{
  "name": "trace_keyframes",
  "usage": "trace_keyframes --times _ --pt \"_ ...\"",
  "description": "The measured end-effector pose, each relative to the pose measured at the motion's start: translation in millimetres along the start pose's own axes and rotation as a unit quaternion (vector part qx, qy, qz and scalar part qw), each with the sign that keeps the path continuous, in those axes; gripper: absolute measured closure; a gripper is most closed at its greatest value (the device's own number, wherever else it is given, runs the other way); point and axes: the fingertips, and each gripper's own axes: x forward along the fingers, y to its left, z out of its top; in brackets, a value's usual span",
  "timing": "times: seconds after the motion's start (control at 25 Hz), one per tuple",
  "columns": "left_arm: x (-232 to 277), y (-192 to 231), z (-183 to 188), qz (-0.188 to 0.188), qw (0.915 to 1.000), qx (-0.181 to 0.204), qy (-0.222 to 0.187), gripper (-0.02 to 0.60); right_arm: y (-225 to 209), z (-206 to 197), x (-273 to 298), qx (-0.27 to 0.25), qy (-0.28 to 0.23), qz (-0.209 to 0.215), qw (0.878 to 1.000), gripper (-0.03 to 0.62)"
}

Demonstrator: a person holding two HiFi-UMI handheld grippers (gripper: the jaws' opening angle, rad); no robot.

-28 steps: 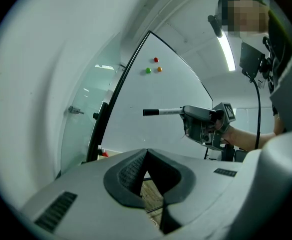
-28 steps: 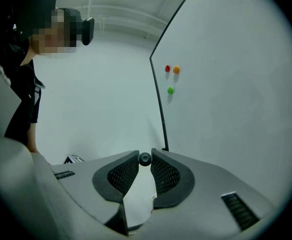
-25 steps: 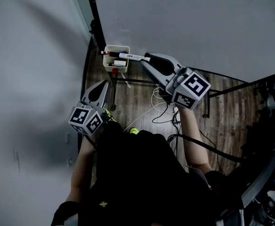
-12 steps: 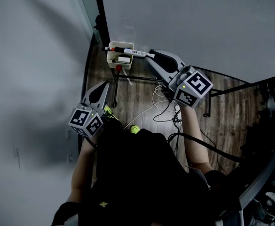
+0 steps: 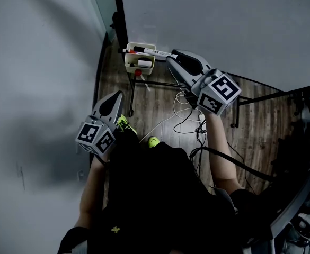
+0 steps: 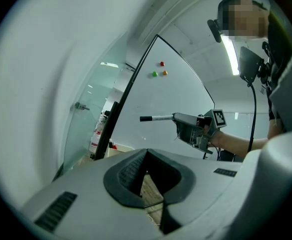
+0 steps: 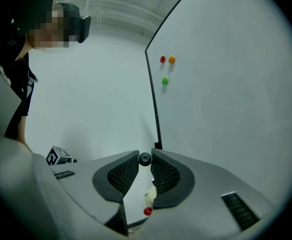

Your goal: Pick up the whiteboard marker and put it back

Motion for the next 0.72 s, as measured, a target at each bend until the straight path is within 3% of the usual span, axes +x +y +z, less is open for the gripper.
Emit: trace_keyframes --times 0.72 --pt "-19 30 -8 0.028 0.9993 -0.018 0.015 0.549 -32 -41 25 0.026 0.031 -0.033 0.999 0.522"
